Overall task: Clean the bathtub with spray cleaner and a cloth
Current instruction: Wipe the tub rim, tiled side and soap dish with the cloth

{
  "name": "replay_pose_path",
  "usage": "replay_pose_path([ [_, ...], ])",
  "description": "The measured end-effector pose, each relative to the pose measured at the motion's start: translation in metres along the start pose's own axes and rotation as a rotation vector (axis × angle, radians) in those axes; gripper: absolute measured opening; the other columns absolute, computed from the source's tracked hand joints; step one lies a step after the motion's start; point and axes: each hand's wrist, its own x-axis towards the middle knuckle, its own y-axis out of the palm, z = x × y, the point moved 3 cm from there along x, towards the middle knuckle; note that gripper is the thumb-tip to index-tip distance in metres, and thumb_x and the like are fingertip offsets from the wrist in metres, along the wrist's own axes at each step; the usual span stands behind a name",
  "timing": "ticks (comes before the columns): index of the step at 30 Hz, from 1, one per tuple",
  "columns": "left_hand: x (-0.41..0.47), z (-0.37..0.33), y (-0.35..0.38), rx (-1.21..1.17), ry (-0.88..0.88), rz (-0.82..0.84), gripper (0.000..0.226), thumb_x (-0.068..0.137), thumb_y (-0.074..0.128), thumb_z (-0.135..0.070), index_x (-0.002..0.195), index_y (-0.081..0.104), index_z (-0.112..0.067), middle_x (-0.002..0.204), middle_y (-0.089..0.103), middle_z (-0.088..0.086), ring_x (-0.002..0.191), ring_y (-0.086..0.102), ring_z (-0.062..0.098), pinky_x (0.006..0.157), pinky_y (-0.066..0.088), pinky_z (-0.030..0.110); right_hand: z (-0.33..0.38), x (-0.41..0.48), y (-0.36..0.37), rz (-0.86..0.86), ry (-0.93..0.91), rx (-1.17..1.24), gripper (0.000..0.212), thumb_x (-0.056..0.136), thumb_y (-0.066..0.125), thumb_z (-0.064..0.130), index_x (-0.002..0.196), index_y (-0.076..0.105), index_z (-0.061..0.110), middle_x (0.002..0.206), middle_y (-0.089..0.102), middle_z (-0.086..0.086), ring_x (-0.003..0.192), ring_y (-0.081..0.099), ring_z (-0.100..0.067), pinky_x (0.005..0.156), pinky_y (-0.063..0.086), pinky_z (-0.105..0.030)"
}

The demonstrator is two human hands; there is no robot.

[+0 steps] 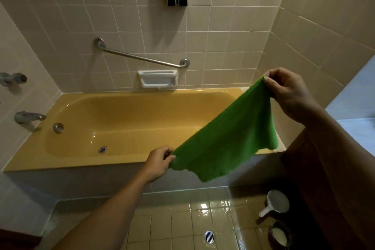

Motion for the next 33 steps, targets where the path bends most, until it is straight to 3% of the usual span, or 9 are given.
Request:
replay_pose_path([
  [4,0.003,-0.001,-0.018,0.066,0.017,-0.107,0.019,0.101,0.064,-0.018,0.084,0.065,-0.028,0.081,0.066,-0.007,0.077,0.061,0.009,0.065,0.044,0.024,-0.02,-0.007,-0.019,0.027,0.06,-0.132,0.016,0.103,0.055,0.009,0.104,0.067,0.02,0.098,0.066,-0.001,0.096,0.062,-0.025,0.092,0.053,-0.05],
  [8,0.01,0.001,-0.048,-0.06,0.032,-0.216,0.011,0.099,0.066,-0.014,0.092,0.07,-0.021,0.089,0.071,-0.003,0.085,0.065,0.016,0.073,0.047,0.028,-0.035,-0.023,-0.029,0.0,0.089,-0.241,0.018,0.103,0.056,0.011,0.113,0.07,0.014,0.102,0.07,-0.008,0.1,0.066,-0.028,0.093,0.054,-0.051],
  [13,0.016,-0.021,-0.078,0.034,0.092,-0.277,0.013,0.101,0.063,-0.013,0.11,0.072,-0.016,0.109,0.061,0.006,0.106,0.057,0.025,0.091,0.045,0.036,-0.04,-0.04,-0.029,-0.132,0.104,-0.167,0.013,0.102,0.057,0.011,0.107,0.069,0.006,0.089,0.065,-0.012,0.079,0.059,-0.016,0.07,0.052,-0.018],
  [16,0.012,-0.043,-0.092,0.305,0.117,-0.502,0.013,0.1,0.064,-0.023,0.107,0.074,-0.027,0.113,0.048,-0.001,0.112,0.042,0.026,0.094,0.026,0.033,-0.042,-0.045,-0.027,-0.171,0.124,-0.096,0.014,0.103,0.056,0.009,0.109,0.068,0.004,0.087,0.062,-0.009,0.076,0.055,-0.013,0.065,0.05,-0.014],
  [18,0.009,-0.058,-0.096,0.309,0.175,-0.575,0.015,0.102,0.06,-0.022,0.109,0.074,-0.023,0.111,0.055,-0.001,0.11,0.05,0.027,0.097,0.035,0.041,-0.042,-0.046,-0.028,-0.191,0.137,-0.05,0.017,0.103,0.056,0.009,0.112,0.068,0.001,0.088,0.062,-0.009,0.078,0.056,-0.014,0.066,0.051,-0.016],
  [21,0.005,-0.073,-0.093,0.265,0.165,-0.534,0.016,0.103,0.059,-0.022,0.109,0.073,-0.016,0.1,0.071,0.003,0.094,0.065,0.028,0.081,0.052,0.041,-0.048,-0.04,-0.033,-0.203,0.17,-0.036,0.016,0.102,0.057,0.008,0.113,0.067,0.005,0.086,0.064,-0.005,0.075,0.059,-0.013,0.066,0.055,-0.016],
  [25,0.007,-0.091,-0.077,0.253,-0.042,-0.463,0.016,0.096,0.07,-0.027,0.099,0.08,-0.014,0.095,0.075,0.006,0.092,0.066,0.026,0.075,0.044,0.031,-0.073,-0.025,-0.034,-0.135,0.296,-0.116,0.019,0.099,0.064,0.013,0.112,0.072,0.002,0.095,0.071,-0.013,0.079,0.068,-0.022,0.071,0.062,-0.033],
  [28,0.013,-0.111,-0.047,-0.062,-0.238,-0.354,0.011,0.087,0.08,-0.024,0.081,0.081,-0.015,0.082,0.075,0.002,0.081,0.07,0.024,0.071,0.055,0.035,-0.085,-0.02,-0.015,-0.082,0.38,-0.05,0.014,0.095,0.07,0.011,0.103,0.075,0.001,0.093,0.074,-0.018,0.08,0.071,-0.028,0.075,0.062,-0.041],
  [33,0.017,-0.166,0.016,-0.469,-0.437,-0.002,0.015,0.089,0.078,-0.01,0.099,0.072,-0.001,0.073,0.066,0.006,0.053,0.056,0.013,0.052,0.047,0.027,-0.087,-0.03,0.031,0.078,0.423,0.063,0.018,0.091,0.075,0.013,0.106,0.076,0.004,0.092,0.076,-0.012,0.087,0.074,-0.027,0.077,0.064,-0.038],
])
